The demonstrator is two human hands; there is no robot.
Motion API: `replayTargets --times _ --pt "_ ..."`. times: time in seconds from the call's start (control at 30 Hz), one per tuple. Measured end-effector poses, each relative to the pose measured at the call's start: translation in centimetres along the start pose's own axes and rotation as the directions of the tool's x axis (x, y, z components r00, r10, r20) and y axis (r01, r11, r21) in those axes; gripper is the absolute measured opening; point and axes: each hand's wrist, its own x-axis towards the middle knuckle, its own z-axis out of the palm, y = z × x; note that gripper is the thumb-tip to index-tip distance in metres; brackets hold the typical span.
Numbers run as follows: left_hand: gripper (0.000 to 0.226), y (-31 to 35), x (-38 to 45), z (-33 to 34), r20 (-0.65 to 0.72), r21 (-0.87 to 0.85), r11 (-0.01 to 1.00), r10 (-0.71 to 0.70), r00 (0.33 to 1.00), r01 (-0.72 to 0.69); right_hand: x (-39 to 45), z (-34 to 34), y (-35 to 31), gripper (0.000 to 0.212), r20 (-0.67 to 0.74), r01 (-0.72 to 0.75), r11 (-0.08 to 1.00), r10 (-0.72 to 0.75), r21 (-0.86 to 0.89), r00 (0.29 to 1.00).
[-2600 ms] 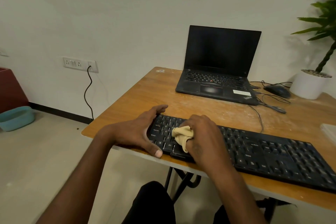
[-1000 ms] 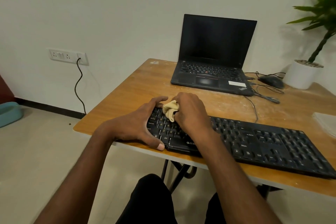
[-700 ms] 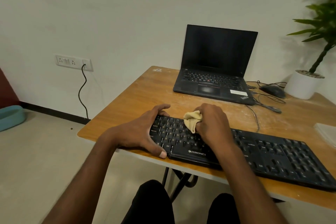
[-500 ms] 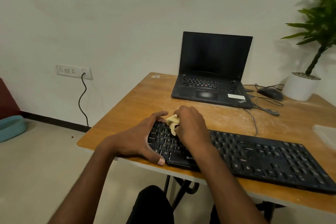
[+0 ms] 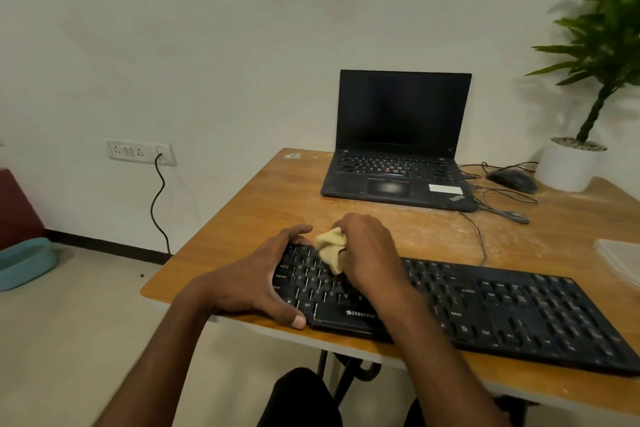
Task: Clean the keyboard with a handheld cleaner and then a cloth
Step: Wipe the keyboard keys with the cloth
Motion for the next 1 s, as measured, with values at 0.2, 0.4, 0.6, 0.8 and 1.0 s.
replayTargets --times 0.2,0.4,0.6,0.8,1.0 --pt "0.130 0.2 0.0 0.0 0.007 -0.011 1.000 -0.011 1.000 0.011 -0.4 0.3 0.6 0.018 0.042 0.015 1.000 -0.015 0.000 0.999" --pt "0.131 0.0 -0.1 0.0 -0.004 -0.034 0.999 -0.004 1.000 0.004 -2.7 -2.4 4.0 0.032 0.000 -0.049 0.999 0.049 -0.019 0.999" --pt "0.130 0.4 -0.1 0.0 -0.002 -0.026 0.999 -0.028 1.000 0.028 -2.5 -0.4 -0.2 0.034 0.000 0.081 0.996 -0.081 0.027 0.997" --pt "0.128 0.5 -0.1 -0.1 0.010 -0.024 0.999 -0.028 1.000 0.028 -3.3 -2.1 2.4 0.036 0.059 0.008 1.000 -0.009 0.013 0.998" --pt "0.129 0.3 0.0 -0.1 0.002 -0.024 1.000 -0.018 1.000 0.018 -3.6 -2.2 2.4 0.033 -0.003 -0.014 1.000 0.014 0.009 1.000"
